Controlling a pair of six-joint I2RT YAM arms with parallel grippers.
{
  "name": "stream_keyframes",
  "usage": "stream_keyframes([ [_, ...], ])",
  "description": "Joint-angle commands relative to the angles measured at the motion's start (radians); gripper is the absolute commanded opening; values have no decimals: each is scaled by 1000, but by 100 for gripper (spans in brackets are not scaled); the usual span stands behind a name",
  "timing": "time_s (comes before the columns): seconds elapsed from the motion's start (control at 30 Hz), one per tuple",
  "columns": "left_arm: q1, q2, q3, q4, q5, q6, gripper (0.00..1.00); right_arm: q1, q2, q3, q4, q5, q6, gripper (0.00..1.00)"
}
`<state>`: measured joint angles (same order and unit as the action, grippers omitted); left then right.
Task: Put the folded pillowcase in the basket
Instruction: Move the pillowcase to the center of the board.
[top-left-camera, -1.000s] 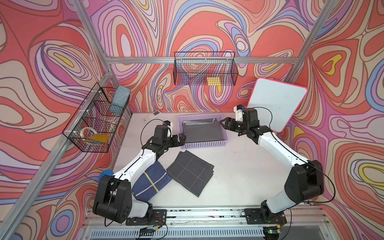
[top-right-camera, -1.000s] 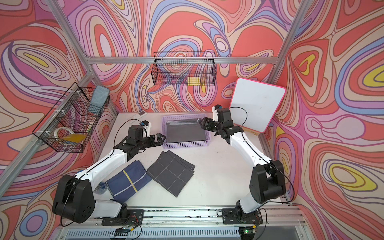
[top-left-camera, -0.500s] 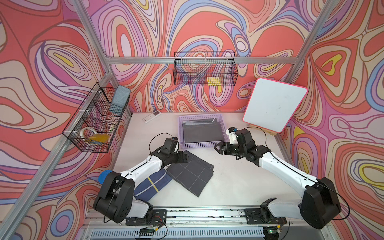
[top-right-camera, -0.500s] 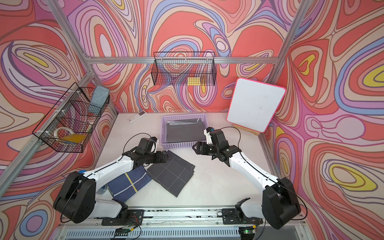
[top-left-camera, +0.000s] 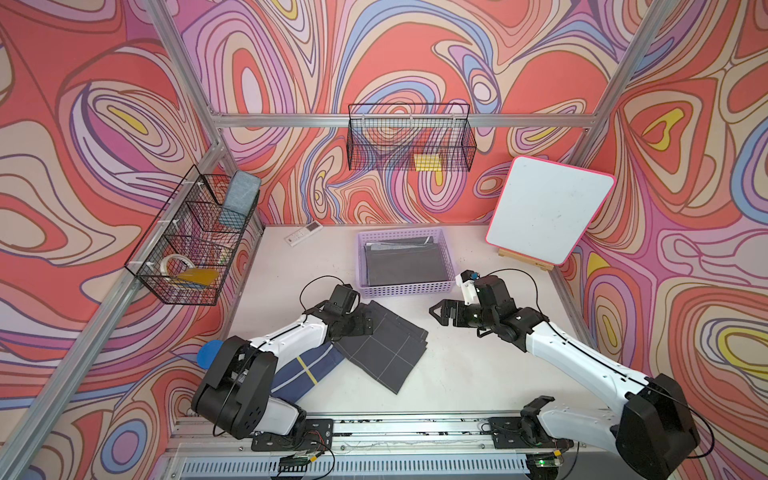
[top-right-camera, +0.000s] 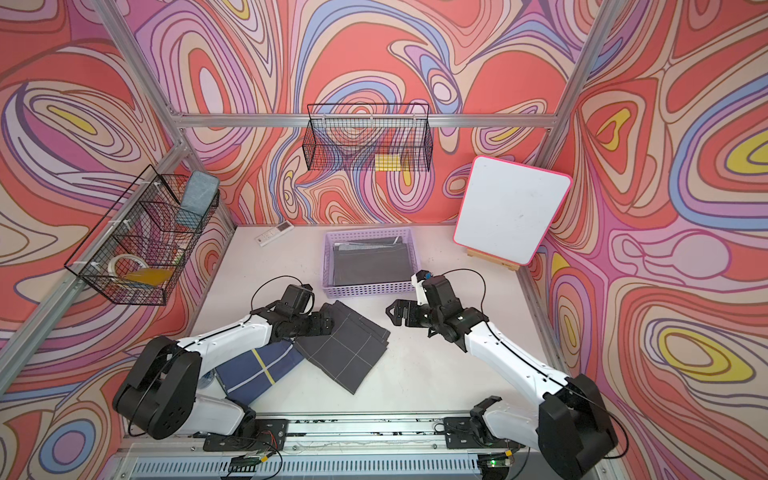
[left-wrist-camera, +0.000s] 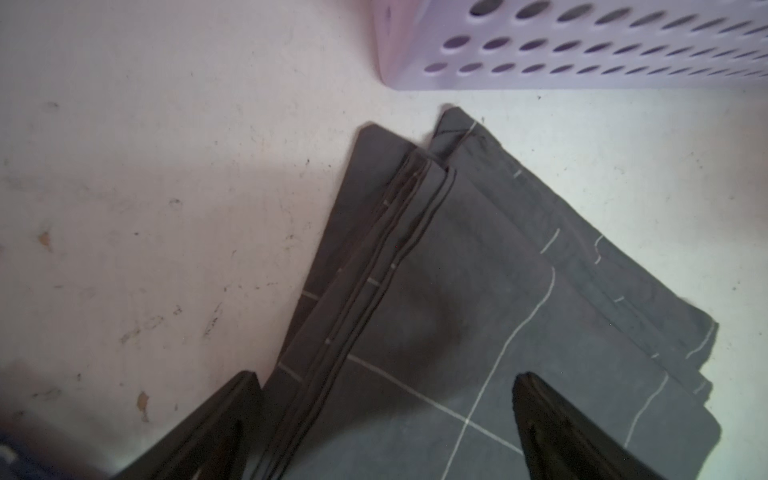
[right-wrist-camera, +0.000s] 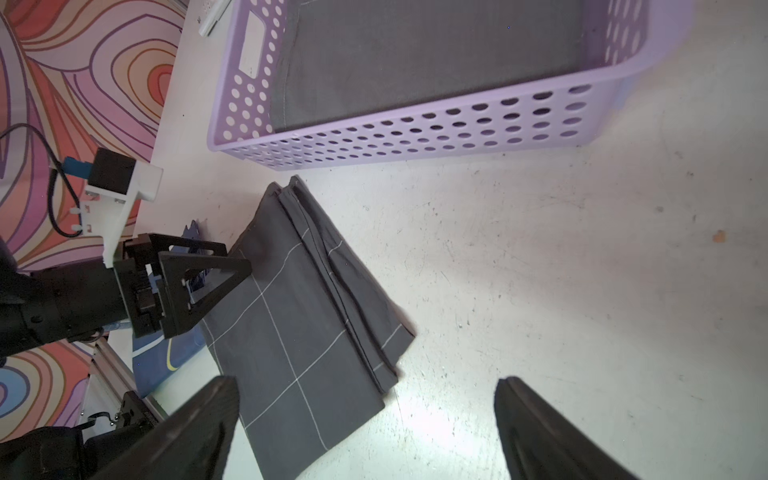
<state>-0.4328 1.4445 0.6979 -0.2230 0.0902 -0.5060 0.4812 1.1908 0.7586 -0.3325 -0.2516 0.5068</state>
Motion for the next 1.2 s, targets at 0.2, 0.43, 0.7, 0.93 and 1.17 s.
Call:
stream_keyframes([
  [0.2,-48,31,-25,-31,26,-36,99,9,-14,-25,-2,-2,25,98],
  [0.43,-174,18,-41,-31,26,-121,99,10,-17,-31,-45,9,58,98],
  [0.7,-336,-2,-32,-35,-9,-228,99,9,-35,-55,-141,41,92,96],
  [0.93,-451,-11,-17,-59,-43,-293,97,10,-40,-85,-233,75,108,94],
  [1.17,-477,-95,-46,-69,-136,-337,99,10,7,-109,-275,85,122,89],
])
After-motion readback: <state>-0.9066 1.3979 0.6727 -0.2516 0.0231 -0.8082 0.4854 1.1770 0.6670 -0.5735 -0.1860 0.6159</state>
